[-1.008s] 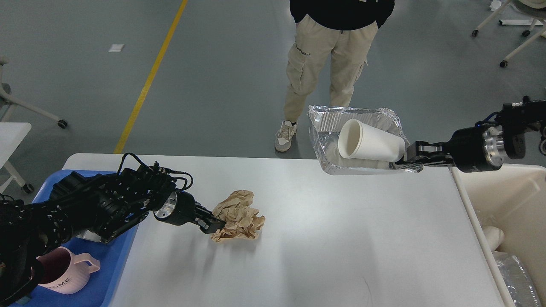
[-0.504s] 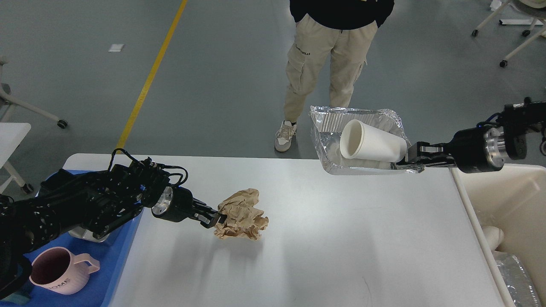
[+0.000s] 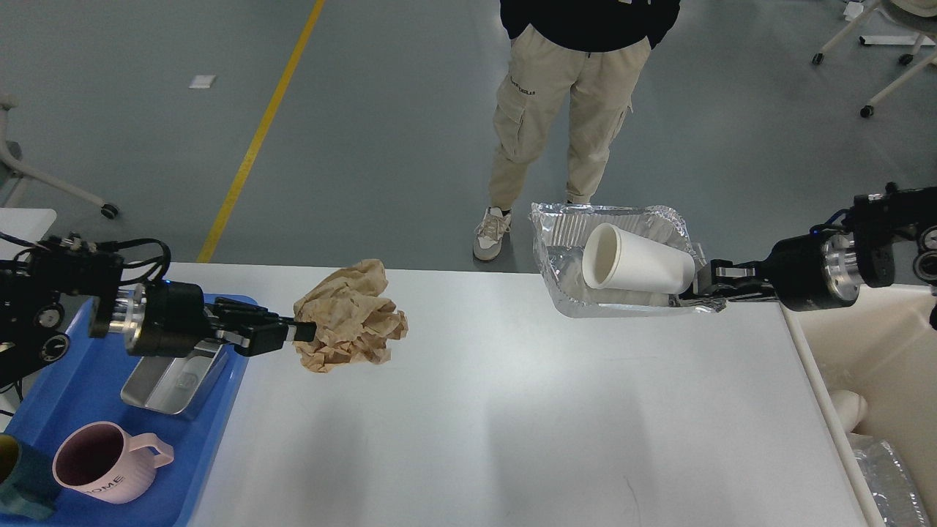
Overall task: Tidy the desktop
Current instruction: 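Lift the crumpled paper high with the left gripper, then carry the crumpled paper over the held foil tray and lower it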
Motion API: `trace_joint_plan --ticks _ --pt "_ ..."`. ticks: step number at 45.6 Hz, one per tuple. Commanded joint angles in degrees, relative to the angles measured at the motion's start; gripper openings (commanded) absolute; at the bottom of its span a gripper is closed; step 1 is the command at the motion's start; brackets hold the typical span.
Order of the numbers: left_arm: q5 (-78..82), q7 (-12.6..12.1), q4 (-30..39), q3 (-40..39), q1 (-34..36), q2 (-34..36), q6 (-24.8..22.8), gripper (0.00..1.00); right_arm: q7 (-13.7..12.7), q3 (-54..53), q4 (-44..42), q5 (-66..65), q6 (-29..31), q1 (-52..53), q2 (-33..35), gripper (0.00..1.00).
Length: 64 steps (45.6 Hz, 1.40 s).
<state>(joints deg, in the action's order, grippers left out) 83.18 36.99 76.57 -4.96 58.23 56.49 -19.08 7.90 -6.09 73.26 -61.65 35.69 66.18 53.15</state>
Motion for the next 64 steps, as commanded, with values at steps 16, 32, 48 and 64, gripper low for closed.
trace_joint_plan --ticks 16,32,48,64 --pt "-8.3 -1.75 3.5 -22.99 2.94 5.04 -8.78 0.13 0.01 -0.33 0.57 0.04 0.09 -0.53 0.37 0.0" --pt "-2.06 -3.42 -7.39 -19.12 15.77 -13.06 -16.16 0.15 0.01 -0.86 1.8 0.04 0.09 -0.27 0.73 0.0" --pt "1.55 -3.42 -20.05 -10.25 24.21 -33.28 -17.48 0.16 0.01 -1.03 2.15 0.04 0.09 0.35 0.64 0.0" --pt "1.64 -3.42 -27.44 -8.13 26.23 -44.01 -17.22 0.17 0.09 -1.3 2.24 0.04 0.09 0.35 1.08 0.0"
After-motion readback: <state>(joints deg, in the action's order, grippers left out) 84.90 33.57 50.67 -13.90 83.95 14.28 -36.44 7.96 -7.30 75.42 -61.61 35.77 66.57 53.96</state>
